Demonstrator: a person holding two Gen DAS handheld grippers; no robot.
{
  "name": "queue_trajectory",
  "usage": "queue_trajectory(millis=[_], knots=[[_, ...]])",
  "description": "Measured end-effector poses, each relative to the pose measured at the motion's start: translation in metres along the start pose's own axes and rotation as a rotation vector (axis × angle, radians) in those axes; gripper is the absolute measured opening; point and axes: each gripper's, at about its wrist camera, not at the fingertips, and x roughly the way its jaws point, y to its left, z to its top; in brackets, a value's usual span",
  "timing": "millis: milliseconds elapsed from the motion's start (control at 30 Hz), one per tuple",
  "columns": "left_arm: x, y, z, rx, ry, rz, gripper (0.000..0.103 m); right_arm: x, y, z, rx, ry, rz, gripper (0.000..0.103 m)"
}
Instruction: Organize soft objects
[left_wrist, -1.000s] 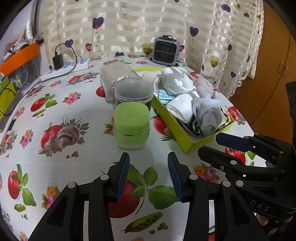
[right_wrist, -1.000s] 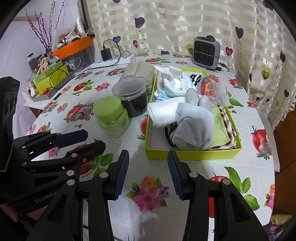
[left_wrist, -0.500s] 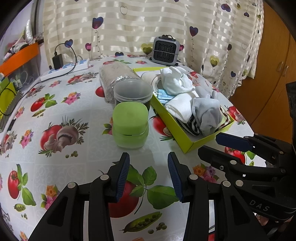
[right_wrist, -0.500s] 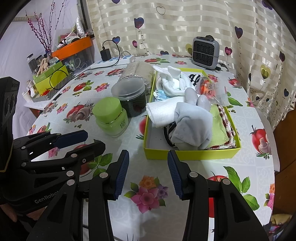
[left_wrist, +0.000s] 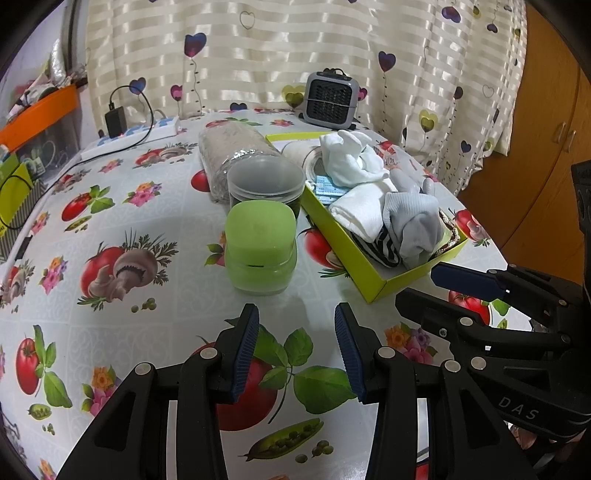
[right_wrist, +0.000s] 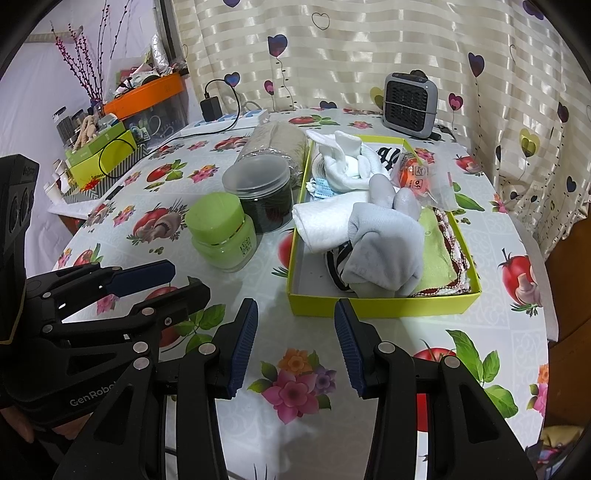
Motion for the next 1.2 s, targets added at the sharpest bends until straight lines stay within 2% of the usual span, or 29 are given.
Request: queue_trajectory(millis=[1200], knots=[[-0.0004,-0.0029,0.0004,0.003,0.000,0.005,0.042,-0.0003,-0.0030,0.0003,0.000,-0.003,-0.001,0.044]])
